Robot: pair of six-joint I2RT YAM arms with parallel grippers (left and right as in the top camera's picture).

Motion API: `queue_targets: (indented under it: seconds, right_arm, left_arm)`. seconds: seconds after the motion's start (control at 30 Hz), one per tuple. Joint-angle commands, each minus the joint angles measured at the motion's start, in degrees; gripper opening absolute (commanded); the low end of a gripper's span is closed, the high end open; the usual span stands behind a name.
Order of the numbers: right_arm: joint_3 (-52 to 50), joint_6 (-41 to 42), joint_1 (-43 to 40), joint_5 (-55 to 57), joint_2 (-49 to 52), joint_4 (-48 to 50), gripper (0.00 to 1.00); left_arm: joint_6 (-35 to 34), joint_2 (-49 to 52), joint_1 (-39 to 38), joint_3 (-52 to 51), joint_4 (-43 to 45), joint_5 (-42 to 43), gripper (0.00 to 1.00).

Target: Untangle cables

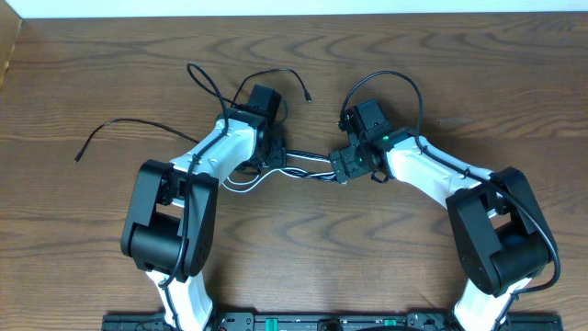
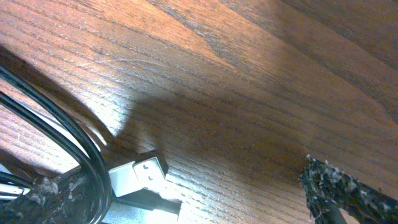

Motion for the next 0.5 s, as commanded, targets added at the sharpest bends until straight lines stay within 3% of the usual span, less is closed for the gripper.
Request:
queue_targets:
  seconds: [0.0,0.3,0.47]
  right_arm:
    - [-4.0,-3.7,-3.8,18.1,3.4,-4.8,0.99]
    - [-4.7,-3.6,-4.9,23.7,3.4,-5.3,0.99]
    - [-4.7,-2.2,-5.8,23.7,3.4,-4.1,0.99]
  left_arm:
    - [0.5,4.6,6.9,-4.2,-1.3,-21.1,0.71]
    - [0.5,4.6,10.7,-4.2,-1.4,-19.1,0.71]
    - [5.2,4.6,10.3,-4.3,-0.2,-14.4,0.71]
